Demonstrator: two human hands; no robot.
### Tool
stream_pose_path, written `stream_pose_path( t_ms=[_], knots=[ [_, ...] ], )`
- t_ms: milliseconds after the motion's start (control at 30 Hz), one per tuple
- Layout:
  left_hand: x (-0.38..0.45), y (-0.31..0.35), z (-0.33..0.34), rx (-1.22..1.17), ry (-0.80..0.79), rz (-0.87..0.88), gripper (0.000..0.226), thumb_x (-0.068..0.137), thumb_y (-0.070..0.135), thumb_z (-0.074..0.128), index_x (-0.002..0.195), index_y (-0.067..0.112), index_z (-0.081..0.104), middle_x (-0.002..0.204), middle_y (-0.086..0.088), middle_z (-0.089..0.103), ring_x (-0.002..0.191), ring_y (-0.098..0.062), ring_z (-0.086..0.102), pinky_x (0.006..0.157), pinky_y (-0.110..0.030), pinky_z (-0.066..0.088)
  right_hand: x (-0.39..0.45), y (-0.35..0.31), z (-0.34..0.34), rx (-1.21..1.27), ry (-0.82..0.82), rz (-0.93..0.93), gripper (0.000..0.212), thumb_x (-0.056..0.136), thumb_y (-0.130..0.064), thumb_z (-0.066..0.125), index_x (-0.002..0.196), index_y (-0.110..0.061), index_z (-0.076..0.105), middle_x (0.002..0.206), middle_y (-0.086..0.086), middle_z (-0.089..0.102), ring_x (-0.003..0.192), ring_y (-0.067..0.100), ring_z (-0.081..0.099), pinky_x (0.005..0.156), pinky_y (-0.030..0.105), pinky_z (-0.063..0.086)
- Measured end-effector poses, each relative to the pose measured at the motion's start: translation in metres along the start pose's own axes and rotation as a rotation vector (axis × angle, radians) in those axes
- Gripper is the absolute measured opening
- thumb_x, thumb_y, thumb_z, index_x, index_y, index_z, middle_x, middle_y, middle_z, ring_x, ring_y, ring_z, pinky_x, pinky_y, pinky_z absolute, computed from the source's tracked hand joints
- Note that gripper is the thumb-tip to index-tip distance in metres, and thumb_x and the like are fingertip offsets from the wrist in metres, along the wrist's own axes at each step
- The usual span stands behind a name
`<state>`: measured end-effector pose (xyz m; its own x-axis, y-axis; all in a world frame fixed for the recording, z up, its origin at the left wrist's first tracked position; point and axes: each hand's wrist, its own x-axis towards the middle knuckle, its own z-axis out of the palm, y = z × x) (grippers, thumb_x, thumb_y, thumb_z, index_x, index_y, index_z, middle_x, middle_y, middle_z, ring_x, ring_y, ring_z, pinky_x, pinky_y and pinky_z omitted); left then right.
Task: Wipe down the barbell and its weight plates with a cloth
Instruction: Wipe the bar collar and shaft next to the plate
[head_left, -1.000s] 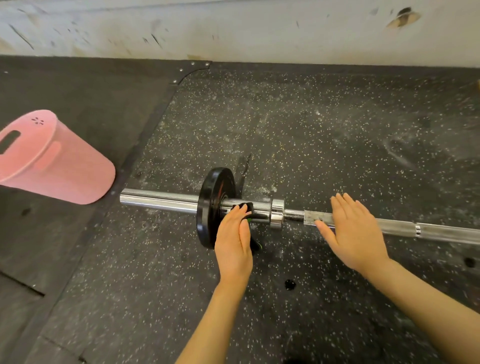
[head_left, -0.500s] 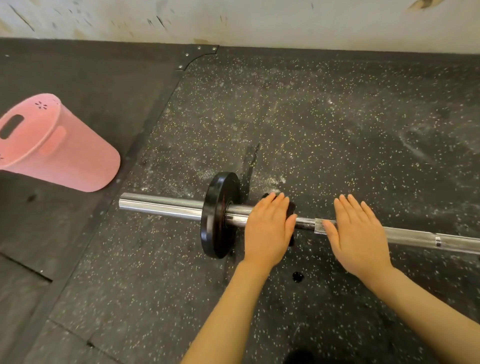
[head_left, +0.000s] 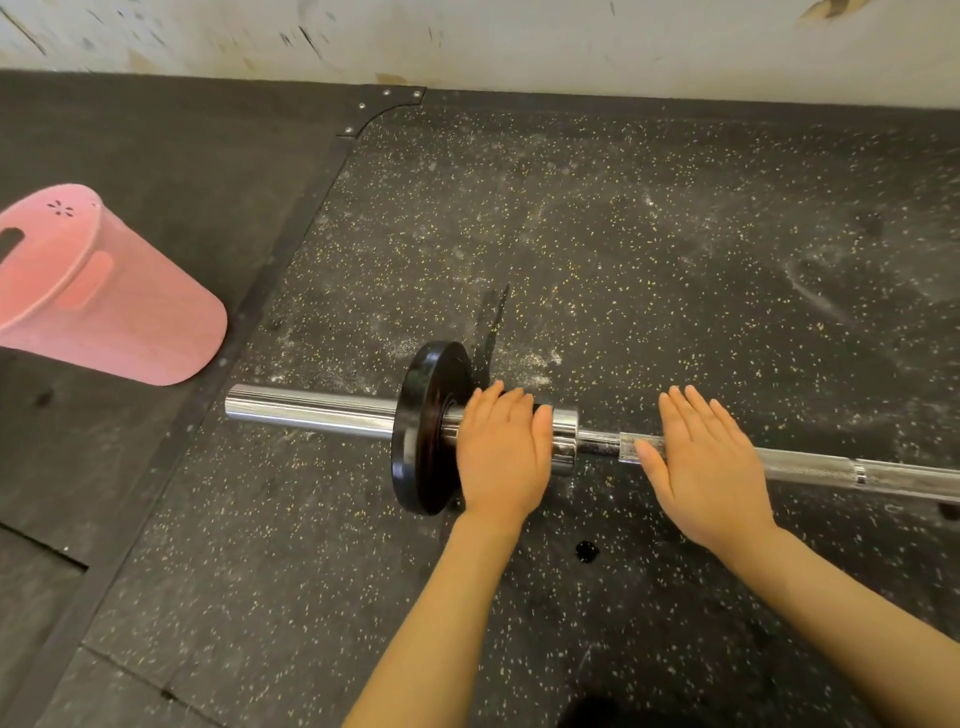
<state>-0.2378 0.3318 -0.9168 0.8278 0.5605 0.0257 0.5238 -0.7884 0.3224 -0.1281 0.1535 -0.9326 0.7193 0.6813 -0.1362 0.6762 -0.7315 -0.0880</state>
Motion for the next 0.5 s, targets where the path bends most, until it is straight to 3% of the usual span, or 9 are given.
stream_pose_path(
  t_ms=[167,300,500],
  knots=[
    [0.0,-0.003,-0.002,0.052,-0.072,0.133,0.069,0.097,0.047,0.016,0.124,0.004,0.063,0.13,-0.011,0.062,0.132,-0.03,0.046,0.117,-0.04,0.022,0.0,0.0,0.0,0.006,0.0,0.005,0.086,0.095,-0.058,0.001,0.144,0.001,0.04,0.15,0.015,0.041,0.144,0.026,0.03,0.12,0.039,0.015],
    [0.0,-0.028,-0.007,0.087,-0.08,0.046,0.073,0.097,0.05,0.014,0.127,0.001,0.059,0.136,-0.014,0.056,0.139,-0.031,0.036,0.119,-0.041,0.017,0.0,0.001,0.0,-0.006,-0.005,0.002,0.086,0.095,-0.059,0.001,0.146,0.0,0.036,0.152,0.014,0.037,0.145,0.025,0.027,0.121,0.038,0.013],
    [-0.004,-0.026,-0.001,-0.002,0.066,0.047,0.043,0.098,0.029,0.037,0.107,0.004,0.071,0.108,-0.007,0.071,0.113,-0.028,0.061,0.105,-0.045,0.042,-0.004,-0.002,0.0,0.001,0.001,0.009,0.085,0.095,-0.058,0.0,0.146,-0.001,0.037,0.152,0.013,0.037,0.145,0.025,0.027,0.12,0.038,0.014]
  ],
)
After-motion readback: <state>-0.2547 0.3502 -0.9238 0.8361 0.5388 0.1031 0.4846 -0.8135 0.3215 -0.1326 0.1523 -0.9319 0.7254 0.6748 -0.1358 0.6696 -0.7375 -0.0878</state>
